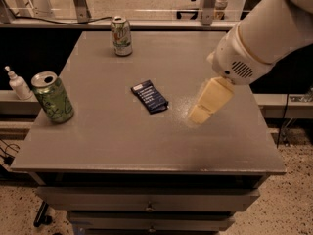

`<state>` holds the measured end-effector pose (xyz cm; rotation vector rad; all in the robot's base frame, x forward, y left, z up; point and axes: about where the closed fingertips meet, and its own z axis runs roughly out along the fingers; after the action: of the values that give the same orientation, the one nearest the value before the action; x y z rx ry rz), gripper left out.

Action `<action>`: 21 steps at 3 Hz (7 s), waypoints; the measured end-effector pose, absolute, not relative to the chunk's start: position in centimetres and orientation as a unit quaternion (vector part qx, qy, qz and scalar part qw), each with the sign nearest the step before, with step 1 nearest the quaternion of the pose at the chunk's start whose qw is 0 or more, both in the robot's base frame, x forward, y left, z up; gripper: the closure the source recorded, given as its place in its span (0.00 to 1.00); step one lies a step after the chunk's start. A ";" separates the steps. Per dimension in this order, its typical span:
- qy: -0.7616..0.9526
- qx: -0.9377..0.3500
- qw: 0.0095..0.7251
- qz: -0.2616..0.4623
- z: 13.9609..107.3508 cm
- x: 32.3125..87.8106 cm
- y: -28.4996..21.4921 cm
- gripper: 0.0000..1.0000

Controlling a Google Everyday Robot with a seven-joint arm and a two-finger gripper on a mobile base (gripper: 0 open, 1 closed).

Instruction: Move rxbar blueberry near green can

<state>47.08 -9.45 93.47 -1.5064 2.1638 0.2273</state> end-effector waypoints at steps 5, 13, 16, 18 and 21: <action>0.776 -0.536 0.293 0.157 83.8 52.0 4.8 0.00; 0.761 -0.528 0.332 0.179 87.3 55.9 4.2 1.00; 0.708 -0.581 0.321 0.240 87.9 51.0 14.2 1.00; 0.697 -0.601 0.301 0.250 85.8 48.4 17.1 1.00; 0.698 -0.605 0.287 0.253 84.5 47.6 17.5 0.37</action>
Offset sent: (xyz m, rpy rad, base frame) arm 0.0263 0.1237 -0.0745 0.1836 -0.0093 0.0063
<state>47.60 17.47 84.54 -1.6155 1.8660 0.6766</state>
